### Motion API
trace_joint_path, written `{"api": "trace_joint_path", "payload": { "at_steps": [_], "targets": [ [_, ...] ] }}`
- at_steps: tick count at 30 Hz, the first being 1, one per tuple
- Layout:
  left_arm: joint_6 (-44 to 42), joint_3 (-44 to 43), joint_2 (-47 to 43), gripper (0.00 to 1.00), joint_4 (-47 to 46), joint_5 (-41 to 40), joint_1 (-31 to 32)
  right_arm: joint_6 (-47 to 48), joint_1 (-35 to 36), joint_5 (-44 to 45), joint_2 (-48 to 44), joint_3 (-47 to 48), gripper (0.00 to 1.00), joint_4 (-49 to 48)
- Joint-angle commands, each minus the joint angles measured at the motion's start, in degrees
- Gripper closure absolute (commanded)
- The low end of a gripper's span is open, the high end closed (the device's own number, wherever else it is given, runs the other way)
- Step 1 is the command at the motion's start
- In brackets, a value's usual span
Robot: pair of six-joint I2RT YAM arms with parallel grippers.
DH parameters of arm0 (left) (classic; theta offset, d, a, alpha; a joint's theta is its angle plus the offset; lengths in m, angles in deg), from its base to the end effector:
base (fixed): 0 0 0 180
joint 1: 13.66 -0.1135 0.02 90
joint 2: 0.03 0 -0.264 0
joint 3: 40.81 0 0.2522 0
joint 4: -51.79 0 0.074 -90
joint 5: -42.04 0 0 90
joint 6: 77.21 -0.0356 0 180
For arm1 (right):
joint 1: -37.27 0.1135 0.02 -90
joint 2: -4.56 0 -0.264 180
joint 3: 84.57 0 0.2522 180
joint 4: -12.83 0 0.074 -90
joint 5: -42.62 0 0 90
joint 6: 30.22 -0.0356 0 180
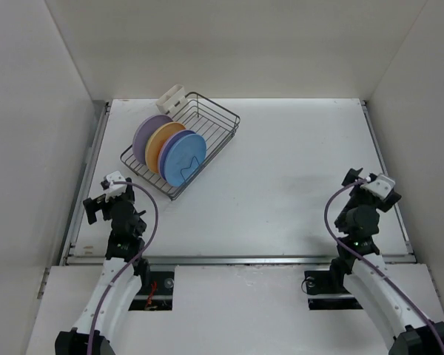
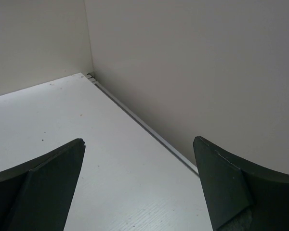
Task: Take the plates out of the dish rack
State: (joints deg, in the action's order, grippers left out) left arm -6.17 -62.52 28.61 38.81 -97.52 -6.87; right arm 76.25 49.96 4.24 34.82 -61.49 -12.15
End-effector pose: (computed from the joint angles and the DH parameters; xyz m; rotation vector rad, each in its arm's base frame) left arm 0.1375 0.0109 0.2198 -0.3840 1.5077 0.7985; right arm 0.1366 0.0021 0.2444 0.4577 1.3312 -0.6201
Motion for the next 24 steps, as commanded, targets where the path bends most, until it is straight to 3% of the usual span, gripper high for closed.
{"api": "trace_joint_path", "payload": {
  "at_steps": [1, 4, 11, 13, 14, 15, 16, 18, 19, 24],
  "targets": [
    [0.06, 0.56, -0.61, 0.01, -1.91, -0.36, 0.33, -0.82, -0.47, -3.78, -1.86, 6.64, 0.00, 6.28],
    [0.06, 0.56, -0.61, 0.01, -1.91, 0.16, 0.33, -0.82, -0.47, -7.13, -2.49, 12.98, 0.00, 15.96],
    [-2.04, -3.90, -1.22, 0.01, 4.04, 3.32, 0.33, -2.93, -0.47, -34.88, -2.49, 29.07, 0.00, 25.90],
    [-2.57, -12.47, -1.83, 0.01, 14.04, 5.42, 0.33, -4.94, -0.47, -44.91, -1.96, 33.20, 0.00, 28.09],
    [-2.57, -16.71, -1.84, 0.01, 19.39, 10.49, 0.33, -10.09, -0.47, -47.11, -1.26, 34.78, 0.00, 29.41],
    [-2.57, -21.19, -0.44, 0.01, 30.76, 14.02, 0.33, -14.06, -0.47, -50.00, -0.56, 36.80, 0.00, 31.69],
    [-3.53, -30.89, 0.61, 0.01, 36.96, 18.49, 0.33, -17.23, -0.47, -52.56, 1.45, 41.43, 0.00, 39.54],
    [-4.85, -40.61, 4.81, 0.01, 48.48, 32.16, 0.33, -17.00, -0.47, -61.06, 3.65, 43.84, 0.00, 44.61],
    [-4.86, -49.19, 6.15, 0.01, 58.02, 35.90, 0.33, -16.39, -0.47, -67.89, 4.45, 42.63, 0.00, 45.41],
    [-8.54, -68.40, 16.68, 0.01, 79.97, 58.92, 0.86, -16.38, -0.47, -79.55, 8.32, 38.31, 0.00, 42.26]
  ]
}}
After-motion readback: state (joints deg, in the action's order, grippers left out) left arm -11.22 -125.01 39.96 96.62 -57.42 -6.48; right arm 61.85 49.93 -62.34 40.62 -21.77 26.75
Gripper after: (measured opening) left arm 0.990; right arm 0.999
